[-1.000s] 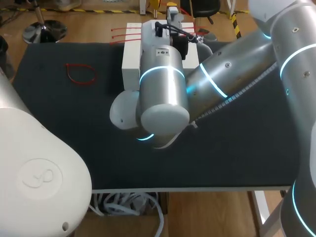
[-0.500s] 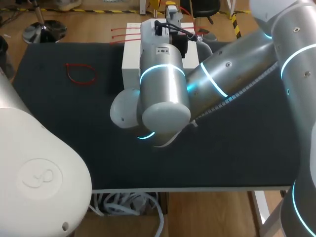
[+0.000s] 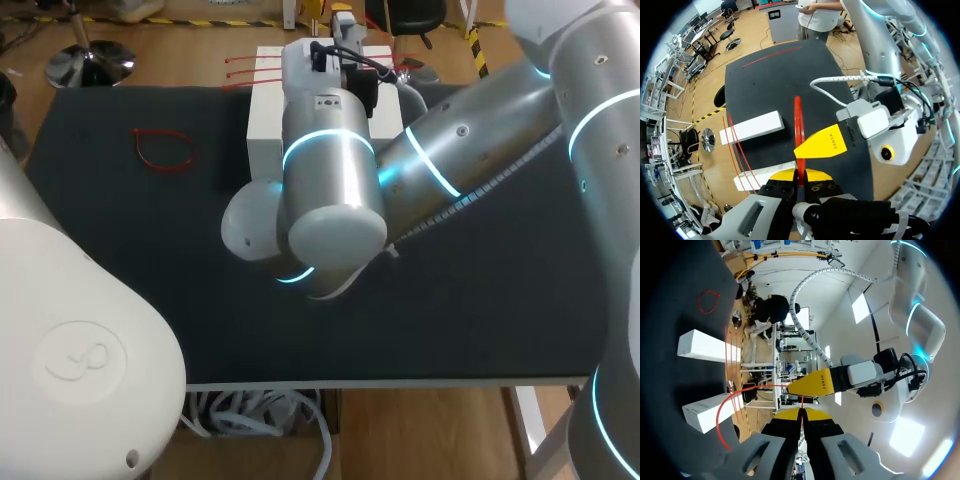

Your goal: Grab the tape and strap the tape.

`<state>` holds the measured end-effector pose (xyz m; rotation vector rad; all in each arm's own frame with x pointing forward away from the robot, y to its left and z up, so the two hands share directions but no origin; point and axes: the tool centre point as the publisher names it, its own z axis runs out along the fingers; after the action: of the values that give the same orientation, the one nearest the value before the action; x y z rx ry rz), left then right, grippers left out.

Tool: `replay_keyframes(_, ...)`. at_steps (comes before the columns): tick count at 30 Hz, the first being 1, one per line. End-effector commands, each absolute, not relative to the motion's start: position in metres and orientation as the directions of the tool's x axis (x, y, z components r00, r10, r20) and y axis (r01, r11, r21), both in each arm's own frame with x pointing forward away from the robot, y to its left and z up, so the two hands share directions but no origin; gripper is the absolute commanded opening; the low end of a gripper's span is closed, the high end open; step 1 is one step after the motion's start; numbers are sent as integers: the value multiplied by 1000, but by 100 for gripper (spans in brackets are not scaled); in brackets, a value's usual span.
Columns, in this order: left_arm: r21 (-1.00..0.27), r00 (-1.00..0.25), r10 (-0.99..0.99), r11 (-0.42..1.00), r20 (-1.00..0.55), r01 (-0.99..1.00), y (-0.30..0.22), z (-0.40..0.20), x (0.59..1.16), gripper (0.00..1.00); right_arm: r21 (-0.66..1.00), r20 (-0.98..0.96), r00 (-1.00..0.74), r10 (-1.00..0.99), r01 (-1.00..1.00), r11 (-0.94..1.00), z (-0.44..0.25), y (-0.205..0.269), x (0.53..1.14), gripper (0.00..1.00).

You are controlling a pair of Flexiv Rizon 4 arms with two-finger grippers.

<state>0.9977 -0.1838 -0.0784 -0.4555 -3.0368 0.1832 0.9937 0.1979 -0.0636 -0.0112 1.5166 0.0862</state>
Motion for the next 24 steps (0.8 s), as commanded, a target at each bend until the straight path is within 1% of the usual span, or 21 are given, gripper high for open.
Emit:
replay_keyframes(1,-125,-954,297,949,47,289,-184,-78,997,0,43,-998,43,46,-67,997,-60,198,993,0)
replay_keyframes(24,-125,-954,297,949,47,289,-184,-78,997,0,44,-998,36,47,-83,996,-60,204,997,0)
